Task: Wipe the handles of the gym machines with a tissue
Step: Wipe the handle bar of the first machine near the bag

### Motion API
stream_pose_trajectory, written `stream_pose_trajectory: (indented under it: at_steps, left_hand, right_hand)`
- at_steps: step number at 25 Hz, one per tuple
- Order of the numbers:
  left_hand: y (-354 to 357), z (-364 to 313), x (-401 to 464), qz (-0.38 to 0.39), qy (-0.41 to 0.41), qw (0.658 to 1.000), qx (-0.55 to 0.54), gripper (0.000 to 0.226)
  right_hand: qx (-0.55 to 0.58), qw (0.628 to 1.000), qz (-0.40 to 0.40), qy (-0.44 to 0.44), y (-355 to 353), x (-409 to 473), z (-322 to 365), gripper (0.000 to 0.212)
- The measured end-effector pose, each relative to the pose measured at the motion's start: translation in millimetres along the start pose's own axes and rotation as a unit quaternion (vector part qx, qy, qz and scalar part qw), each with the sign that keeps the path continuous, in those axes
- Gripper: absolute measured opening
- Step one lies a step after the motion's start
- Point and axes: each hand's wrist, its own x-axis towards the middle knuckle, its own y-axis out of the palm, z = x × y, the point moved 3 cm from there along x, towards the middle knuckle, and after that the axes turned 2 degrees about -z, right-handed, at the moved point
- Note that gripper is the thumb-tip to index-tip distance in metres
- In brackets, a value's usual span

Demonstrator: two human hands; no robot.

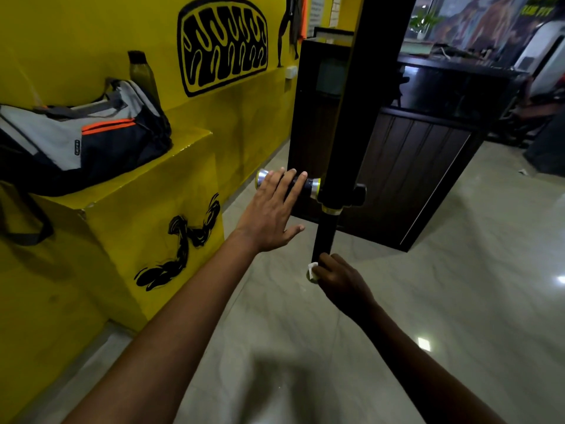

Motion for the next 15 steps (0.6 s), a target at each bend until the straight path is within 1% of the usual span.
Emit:
stream_pose_trajectory:
  at_steps: [1,2,3,4,6,7,8,11,15]
  left_hand:
    - [0,0,0,0.002,-0.002,1.0,-0.003,0.095]
    - [0,0,0,0.003,-0.003,1.0,-0.003,0.095]
    - [0,0,0,0.003,-0.002,1.0,-0.002,0.095]
    - [1,0,0,0.004,-0.002,1.0,-0.001,0.095]
    - [1,0,0,0.006,-0.005,1.0,-0.005,0.095]
    - [1,0,0,0.005,-0.007,1.0,-0.007,0.095]
    - [0,0,0,0.004,-0.007,1.0,-0.009,0.095]
    - [-1,0,0,0.006,-0.003,1.0,-0.007,0.095]
    - [-1,0,0,0.009,-0.008,1.0,-0.01,0.096]
  right_hand:
    - [0.016,1.0,-0.011,0.016,-6,4,-2,0.027]
    - [0.041,0.997,-0.009,0.058,-19,10,-4,0.024]
    - [0.056,0.995,-0.023,0.078,-29,14,-7,0.017]
    - [0.061,0.994,-0.052,0.081,-43,22,-7,0.012]
    - [0.025,0.989,-0.134,0.052,-61,36,-13,0.011]
    - [0.015,0.986,-0.162,0.042,-66,43,-18,0.01]
    - [0.01,0.984,-0.172,0.037,-66,47,-21,0.01]
    - [0.001,0.986,-0.164,0.033,-54,41,-19,0.018]
    - [0.006,0.99,-0.141,0.032,-27,23,-12,0.016]
